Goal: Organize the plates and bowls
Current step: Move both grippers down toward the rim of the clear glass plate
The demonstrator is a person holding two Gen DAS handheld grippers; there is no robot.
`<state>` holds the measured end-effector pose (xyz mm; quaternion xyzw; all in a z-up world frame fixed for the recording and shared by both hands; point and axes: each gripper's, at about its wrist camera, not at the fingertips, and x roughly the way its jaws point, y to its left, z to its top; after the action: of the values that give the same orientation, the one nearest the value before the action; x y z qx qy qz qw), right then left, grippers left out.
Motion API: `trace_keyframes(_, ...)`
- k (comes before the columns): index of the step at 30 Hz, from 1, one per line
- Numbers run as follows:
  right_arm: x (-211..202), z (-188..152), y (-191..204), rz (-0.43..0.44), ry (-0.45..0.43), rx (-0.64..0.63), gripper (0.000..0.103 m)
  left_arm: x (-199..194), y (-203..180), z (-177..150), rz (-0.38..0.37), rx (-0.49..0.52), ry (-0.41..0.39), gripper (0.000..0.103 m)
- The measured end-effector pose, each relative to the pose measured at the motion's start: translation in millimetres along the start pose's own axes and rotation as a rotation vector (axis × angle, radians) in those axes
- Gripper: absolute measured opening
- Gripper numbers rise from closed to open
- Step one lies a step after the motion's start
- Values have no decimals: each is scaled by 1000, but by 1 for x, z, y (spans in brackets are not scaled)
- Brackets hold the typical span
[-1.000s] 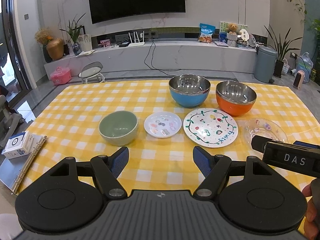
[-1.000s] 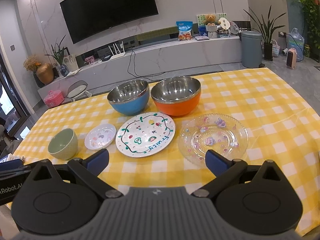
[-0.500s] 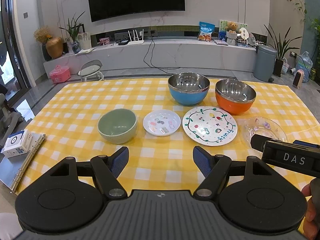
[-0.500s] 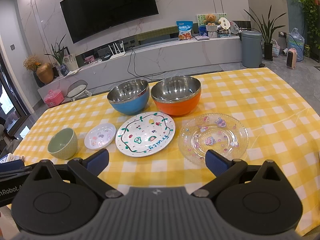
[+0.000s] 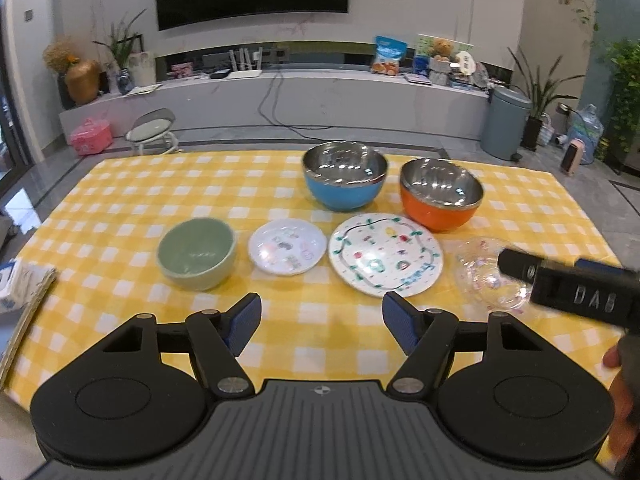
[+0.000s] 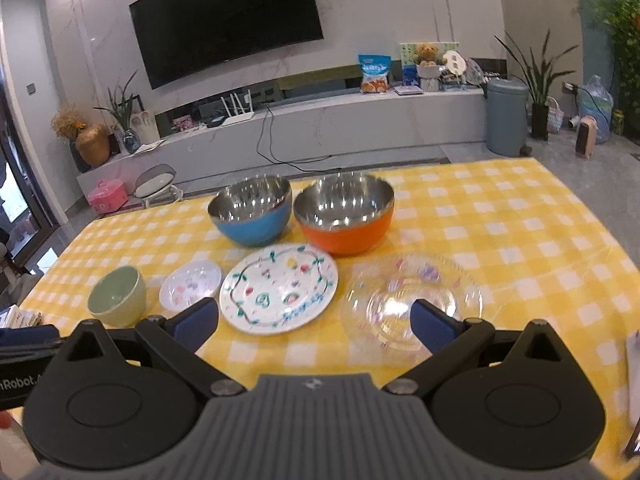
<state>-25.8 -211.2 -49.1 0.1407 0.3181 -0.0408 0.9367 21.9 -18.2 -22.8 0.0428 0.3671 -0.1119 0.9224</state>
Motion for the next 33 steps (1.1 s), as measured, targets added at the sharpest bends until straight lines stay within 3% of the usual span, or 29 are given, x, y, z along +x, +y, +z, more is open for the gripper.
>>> trace_keyframes(5,2,29,-16,-39,-26,-46,85,5,-14,18,-93,20,-20,79)
trace_keyframes(10,27,46,-43,-54,56,-75,70,24,-35,30,-178,14,-33,77)
trace_keyframes(13,50,49,-65,-63,140,-77,70,44,-47,32,-250,3,1,77)
trace_keyframes(18,78,43,-94,-154,150,-63,70,81,-64,32,-297,-40,66,68)
trace_keyframes(21,95,39,-116,-142,202,16,65,102,-70,32,-362,-92,116,66)
trace_keyframes(25,110,36,-131,-124,242,96,46,133,-77,27,-391,-147,193,58)
trace_keyframes(29,117,32,-134,-149,246,81,37,148,-76,21,-382,-182,221,52)
trace_keyframes(33,128,28,-142,-143,281,133,35,158,-77,15,-376,-206,246,52)
